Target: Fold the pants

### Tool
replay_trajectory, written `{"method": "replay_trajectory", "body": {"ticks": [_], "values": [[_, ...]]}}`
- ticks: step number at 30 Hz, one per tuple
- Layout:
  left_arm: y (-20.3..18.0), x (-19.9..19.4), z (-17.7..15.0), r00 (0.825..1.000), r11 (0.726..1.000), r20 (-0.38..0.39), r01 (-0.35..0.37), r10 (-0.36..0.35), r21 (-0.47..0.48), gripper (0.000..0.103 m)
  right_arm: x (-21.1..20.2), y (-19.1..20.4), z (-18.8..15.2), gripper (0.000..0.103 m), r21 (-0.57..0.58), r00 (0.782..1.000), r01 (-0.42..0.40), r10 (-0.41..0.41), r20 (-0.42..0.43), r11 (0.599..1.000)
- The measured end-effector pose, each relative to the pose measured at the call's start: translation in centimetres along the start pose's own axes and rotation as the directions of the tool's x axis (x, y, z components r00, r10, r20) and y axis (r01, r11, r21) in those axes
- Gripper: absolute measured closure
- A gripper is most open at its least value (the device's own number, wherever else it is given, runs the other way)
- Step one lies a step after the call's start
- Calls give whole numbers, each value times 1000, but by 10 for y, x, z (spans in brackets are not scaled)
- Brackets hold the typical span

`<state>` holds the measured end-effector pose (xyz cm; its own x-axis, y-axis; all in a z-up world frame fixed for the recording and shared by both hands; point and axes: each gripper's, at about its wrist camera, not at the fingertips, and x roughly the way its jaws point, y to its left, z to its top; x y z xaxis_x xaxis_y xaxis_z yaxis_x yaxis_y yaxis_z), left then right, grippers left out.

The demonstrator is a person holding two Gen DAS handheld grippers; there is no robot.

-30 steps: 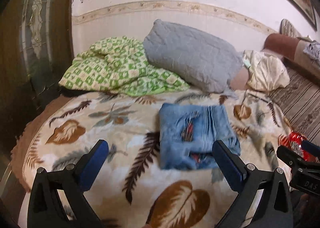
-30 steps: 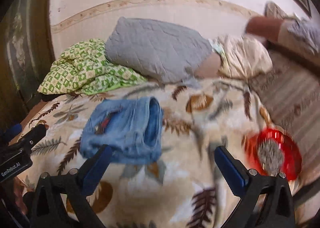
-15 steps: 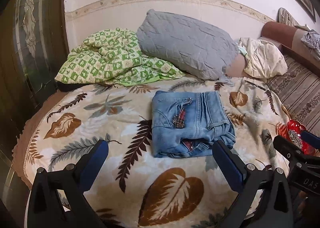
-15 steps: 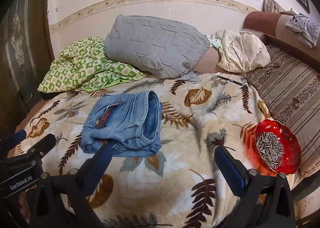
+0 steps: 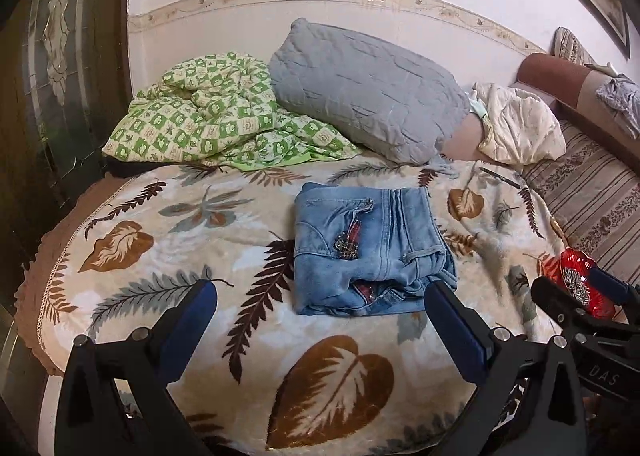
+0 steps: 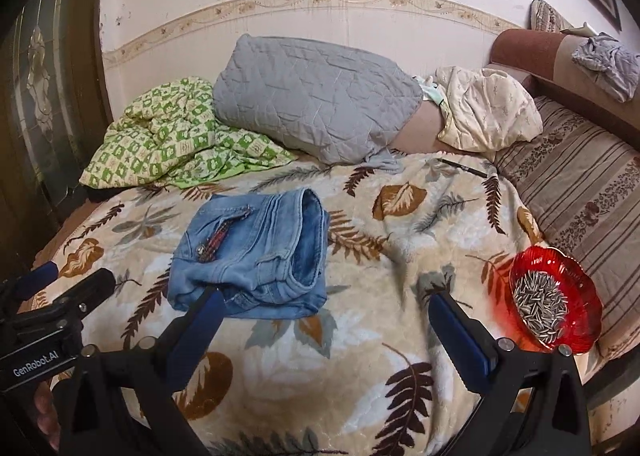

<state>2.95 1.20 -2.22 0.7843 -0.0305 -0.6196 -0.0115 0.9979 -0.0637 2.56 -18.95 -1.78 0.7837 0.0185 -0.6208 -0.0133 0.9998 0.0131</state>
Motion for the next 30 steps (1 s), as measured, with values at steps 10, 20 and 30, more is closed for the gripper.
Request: {"method": "replay_trajectory", "body": {"ticks": [10, 20, 30], "values": [[-2, 2, -2, 1000, 1000, -17, -9, 10, 3, 0, -2, -2, -2, 0, 5, 1000, 5, -5, 0, 1000], [-2, 3, -3, 1000, 1000, -17, -11, 11, 1, 0, -4, -2, -2, 0, 8, 1000, 11, -11, 2, 1000], [-4, 4, -4, 1000, 1000, -19, -14, 14, -1, 0, -3, -3, -2, 0, 7, 1000, 13, -13, 2, 1000]]}}
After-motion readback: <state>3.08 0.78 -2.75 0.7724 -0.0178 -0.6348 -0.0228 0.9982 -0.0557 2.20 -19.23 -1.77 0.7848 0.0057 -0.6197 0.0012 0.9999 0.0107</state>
